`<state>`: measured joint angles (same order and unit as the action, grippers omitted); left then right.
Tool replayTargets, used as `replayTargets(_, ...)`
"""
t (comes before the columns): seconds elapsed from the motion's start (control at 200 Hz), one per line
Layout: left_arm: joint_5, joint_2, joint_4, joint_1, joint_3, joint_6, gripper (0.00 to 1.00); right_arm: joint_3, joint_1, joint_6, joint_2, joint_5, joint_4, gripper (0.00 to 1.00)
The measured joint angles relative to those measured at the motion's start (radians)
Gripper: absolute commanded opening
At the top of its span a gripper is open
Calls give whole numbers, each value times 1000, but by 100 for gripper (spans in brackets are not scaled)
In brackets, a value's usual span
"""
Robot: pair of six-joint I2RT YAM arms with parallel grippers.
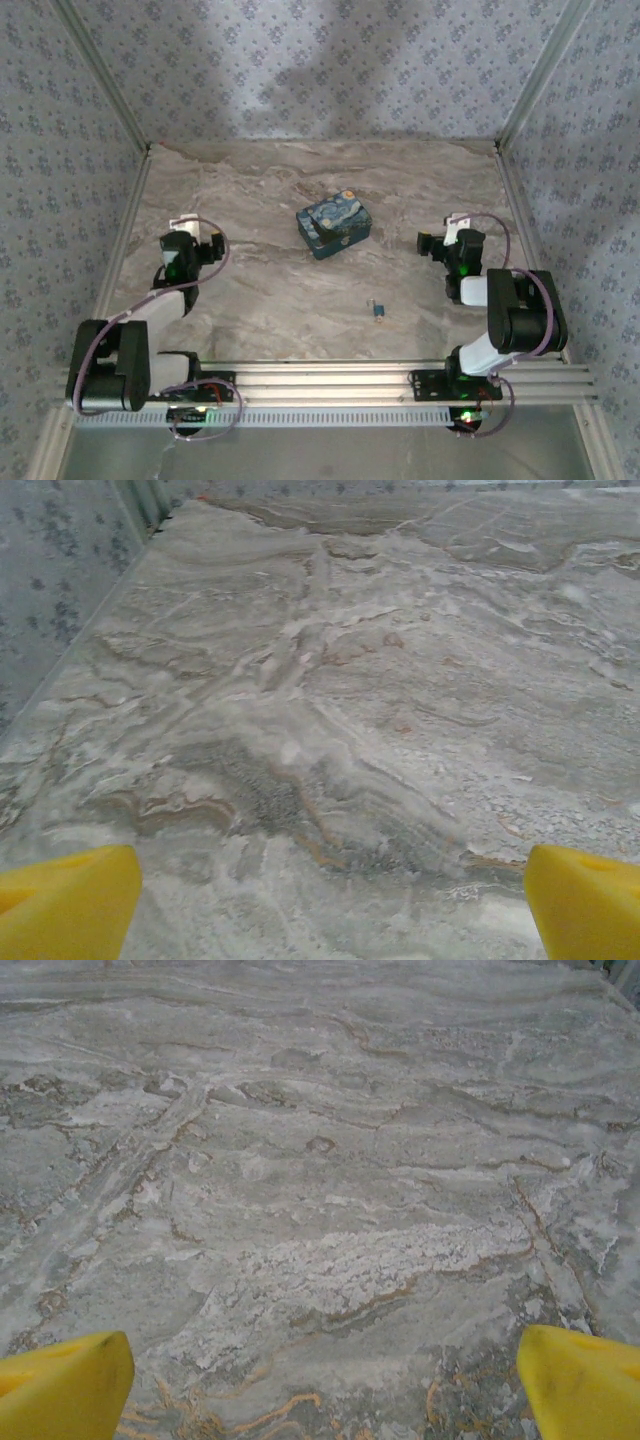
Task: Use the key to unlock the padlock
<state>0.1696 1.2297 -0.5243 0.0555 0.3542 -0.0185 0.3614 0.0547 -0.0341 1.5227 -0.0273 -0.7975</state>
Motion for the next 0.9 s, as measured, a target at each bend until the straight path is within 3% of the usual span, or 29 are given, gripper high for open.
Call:
replayTargets(0.46,-159,268,-325,-65,-24,29,98,6,-5,0,0,-3,-4,100)
replayTargets(0.899,-196,298,-297,-99,47,6,98,6,-9,0,0,-3,-4,100)
